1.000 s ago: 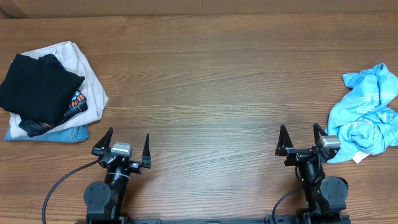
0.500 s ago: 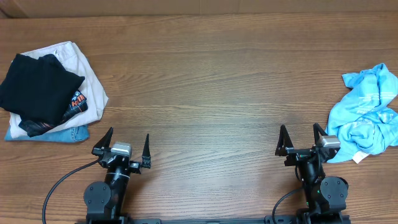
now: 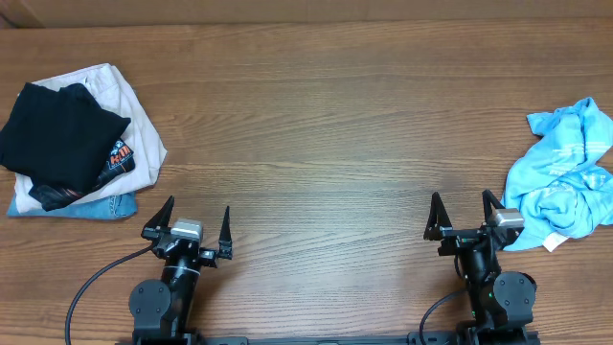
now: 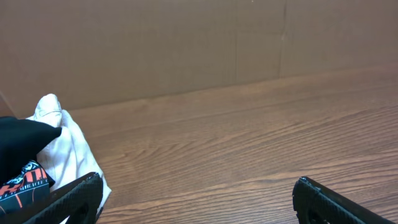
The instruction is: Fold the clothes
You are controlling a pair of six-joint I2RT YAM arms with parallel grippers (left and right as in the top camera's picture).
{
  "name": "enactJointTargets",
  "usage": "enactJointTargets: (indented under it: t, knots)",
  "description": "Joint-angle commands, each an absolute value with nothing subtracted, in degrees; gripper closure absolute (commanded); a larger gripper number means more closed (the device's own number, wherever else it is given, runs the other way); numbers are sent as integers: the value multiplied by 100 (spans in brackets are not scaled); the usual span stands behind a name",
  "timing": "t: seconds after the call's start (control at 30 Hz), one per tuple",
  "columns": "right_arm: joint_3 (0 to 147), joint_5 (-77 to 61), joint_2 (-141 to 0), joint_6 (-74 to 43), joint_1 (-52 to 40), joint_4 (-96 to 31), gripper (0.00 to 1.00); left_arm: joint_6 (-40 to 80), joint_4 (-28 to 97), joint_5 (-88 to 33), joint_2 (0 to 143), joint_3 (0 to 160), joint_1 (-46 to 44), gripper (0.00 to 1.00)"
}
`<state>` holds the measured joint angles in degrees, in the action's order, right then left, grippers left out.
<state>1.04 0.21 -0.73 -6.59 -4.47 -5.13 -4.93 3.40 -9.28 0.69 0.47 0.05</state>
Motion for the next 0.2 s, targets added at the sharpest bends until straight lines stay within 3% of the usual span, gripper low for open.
enactJointTargets:
  t: [0.0,0.17]
  knots:
    - [49,-12,-19,-642,-414,-475,0,-642,338,-1013,21,27,40,0]
    - [49,-12,-19,-642,-414,-475,0,-642,336,-1013,21,27,40,0]
